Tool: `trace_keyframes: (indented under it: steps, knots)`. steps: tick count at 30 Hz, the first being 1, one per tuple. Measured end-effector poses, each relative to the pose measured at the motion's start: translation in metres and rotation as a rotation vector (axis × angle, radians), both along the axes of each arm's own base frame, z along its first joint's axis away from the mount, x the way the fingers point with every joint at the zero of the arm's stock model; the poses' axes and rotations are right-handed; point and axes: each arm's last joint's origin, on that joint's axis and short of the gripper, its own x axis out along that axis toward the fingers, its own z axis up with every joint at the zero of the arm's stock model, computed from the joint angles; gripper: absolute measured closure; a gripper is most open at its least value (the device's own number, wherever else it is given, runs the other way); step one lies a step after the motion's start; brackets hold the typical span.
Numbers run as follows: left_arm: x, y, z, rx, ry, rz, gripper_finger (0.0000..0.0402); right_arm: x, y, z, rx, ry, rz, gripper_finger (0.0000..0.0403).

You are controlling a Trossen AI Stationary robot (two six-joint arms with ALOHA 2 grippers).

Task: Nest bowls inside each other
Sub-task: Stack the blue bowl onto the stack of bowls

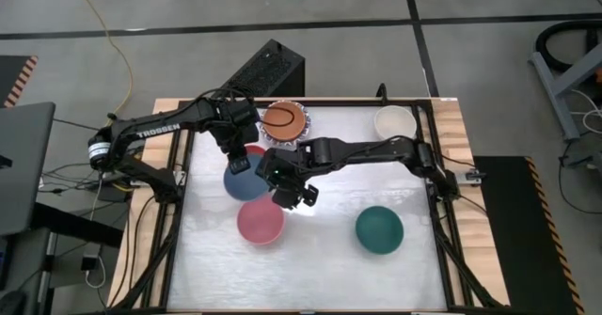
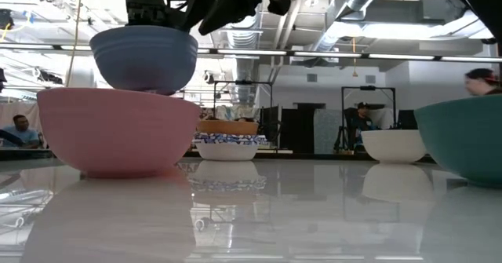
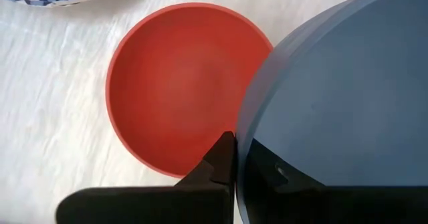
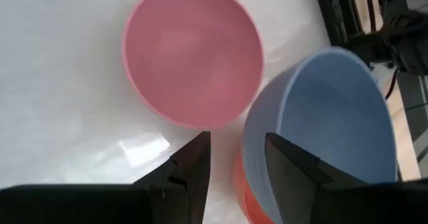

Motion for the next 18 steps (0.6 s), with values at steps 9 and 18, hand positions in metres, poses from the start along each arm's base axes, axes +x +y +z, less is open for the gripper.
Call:
trace_keyframes:
  steps: [9, 18]
  knots:
    - [0.0031, -0.0009, 0.0008, 0.015, -0.027, -0.025, 0.0401, -0.0016, 0.0, 0.0033, -0.001, -0.008, -0.002, 0.0239]
    - [0.0094, -0.0005, 0.0031, -0.001, -0.093, 0.026, 0.0401, -0.0018, -0.0071, 0.0052, -0.06, -0.019, -0.069, 0.0239]
